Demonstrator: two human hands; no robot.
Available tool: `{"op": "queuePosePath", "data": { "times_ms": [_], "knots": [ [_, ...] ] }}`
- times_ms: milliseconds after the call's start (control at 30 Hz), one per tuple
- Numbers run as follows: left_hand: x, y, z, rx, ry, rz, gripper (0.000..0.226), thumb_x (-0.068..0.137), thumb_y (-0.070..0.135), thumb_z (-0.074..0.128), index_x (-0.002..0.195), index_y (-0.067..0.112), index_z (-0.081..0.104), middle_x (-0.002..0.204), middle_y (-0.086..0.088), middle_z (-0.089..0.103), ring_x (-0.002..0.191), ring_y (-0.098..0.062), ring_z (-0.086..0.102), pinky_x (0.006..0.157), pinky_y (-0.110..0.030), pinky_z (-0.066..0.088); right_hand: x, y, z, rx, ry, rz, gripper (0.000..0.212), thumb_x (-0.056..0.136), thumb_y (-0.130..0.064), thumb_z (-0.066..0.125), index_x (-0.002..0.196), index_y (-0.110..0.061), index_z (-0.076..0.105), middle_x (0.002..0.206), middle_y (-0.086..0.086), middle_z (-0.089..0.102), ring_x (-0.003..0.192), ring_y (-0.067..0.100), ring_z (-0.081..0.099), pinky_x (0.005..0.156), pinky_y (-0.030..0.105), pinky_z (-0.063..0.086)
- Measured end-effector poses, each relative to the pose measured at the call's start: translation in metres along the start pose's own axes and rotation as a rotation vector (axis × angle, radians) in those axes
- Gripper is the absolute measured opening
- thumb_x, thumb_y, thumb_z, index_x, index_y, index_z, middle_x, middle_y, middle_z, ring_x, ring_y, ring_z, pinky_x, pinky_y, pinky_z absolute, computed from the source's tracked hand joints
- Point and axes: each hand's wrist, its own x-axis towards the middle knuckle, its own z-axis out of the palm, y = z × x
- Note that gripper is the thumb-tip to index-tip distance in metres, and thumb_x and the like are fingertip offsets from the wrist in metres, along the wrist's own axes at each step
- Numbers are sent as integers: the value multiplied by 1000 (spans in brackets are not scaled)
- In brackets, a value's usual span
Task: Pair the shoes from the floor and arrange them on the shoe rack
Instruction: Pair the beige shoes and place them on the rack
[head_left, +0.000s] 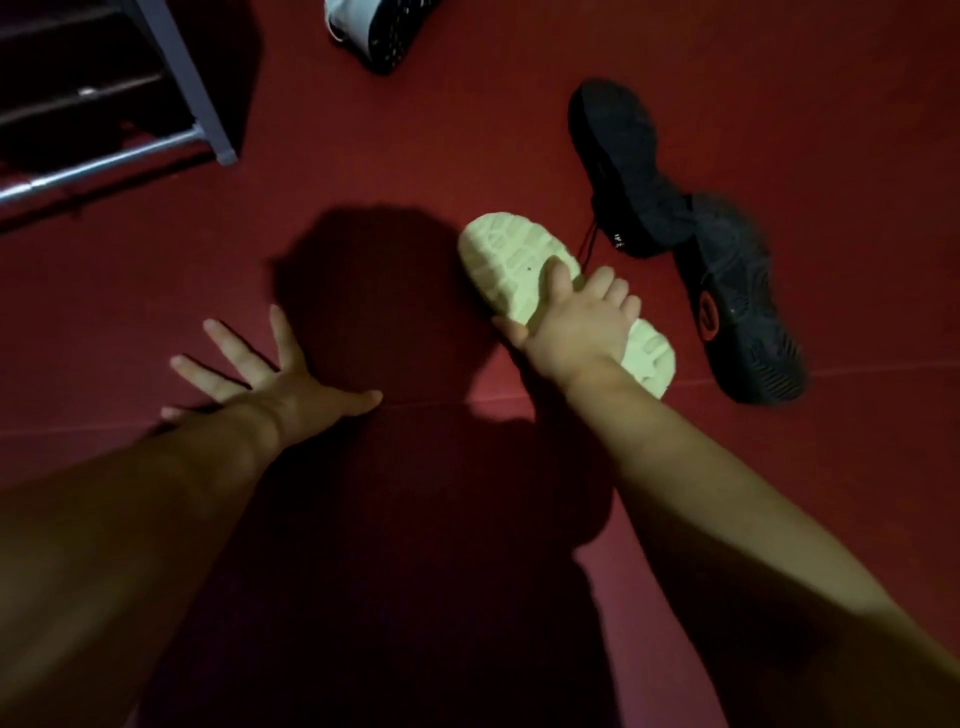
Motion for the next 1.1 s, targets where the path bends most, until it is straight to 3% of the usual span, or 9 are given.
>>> {"op": "queuePosePath", "data": {
  "times_ms": [167,367,467,667,800,900,967,1100],
  "knots": [
    [-1,-13,7,61,55,109,122,55,85,55,140,46,-24,145,-4,-44,134,-44,-32,106,-68,-7,-17,-20,-3,-51,-55,-6,85,83,-66,47,146,-19,16,138,24,29,124,37,32,106,44,22],
    [-14,-103,-4,380,38,423,93,83,71,40,144,39,-23,151,0,-33,141,-27,-25,116,-51,-6,-57,-44,-22,-39,-159,-37,77,80,-55,59,138,-16,25,134,22,37,123,37,37,103,44,25],
    [-25,-155,-12,380,0,363,91,85,64,45,145,38,-18,152,2,-31,143,-22,-22,117,-50,-6,-90,-79,-29,-17,-219,-157,75,82,-58,56,138,-19,26,135,20,39,124,37,40,103,45,27],
    [-45,-251,-14,357,3,191,91,84,63,48,145,41,-15,154,-1,-27,145,-29,-14,117,-48,-1,-157,-180,-33,120,-232,-445,83,79,-63,54,145,-23,25,134,13,46,119,31,47,101,42,34],
    [-55,-304,-12,278,48,64,89,86,64,42,147,35,-16,157,-3,-19,145,-29,-11,117,-47,-2,-206,-237,-25,-91,-158,-659,86,79,-60,57,146,-21,21,133,18,40,116,34,44,100,43,29],
    [-63,-340,-13,138,174,-48,96,84,64,45,147,31,-20,157,-8,-15,145,-30,-12,117,-48,-3,-232,-267,-19,-198,-79,-855,82,80,-57,59,146,-25,22,133,18,39,114,34,44,99,42,28],
    [-66,-360,-17,69,268,-31,108,79,65,55,145,31,-23,156,-11,-17,144,-31,-14,116,-48,-4,-243,-280,-19,-242,-88,-961,83,79,-59,58,147,-29,21,134,17,38,116,35,43,101,43,27],
    [-69,-384,-23,182,412,247,108,77,60,62,148,30,-13,157,-11,-12,144,-29,-12,116,-45,-6,-253,-293,-25,-275,-170,-1095,84,78,-64,57,147,-35,20,135,13,38,119,32,42,101,43,27]
  ]
}}
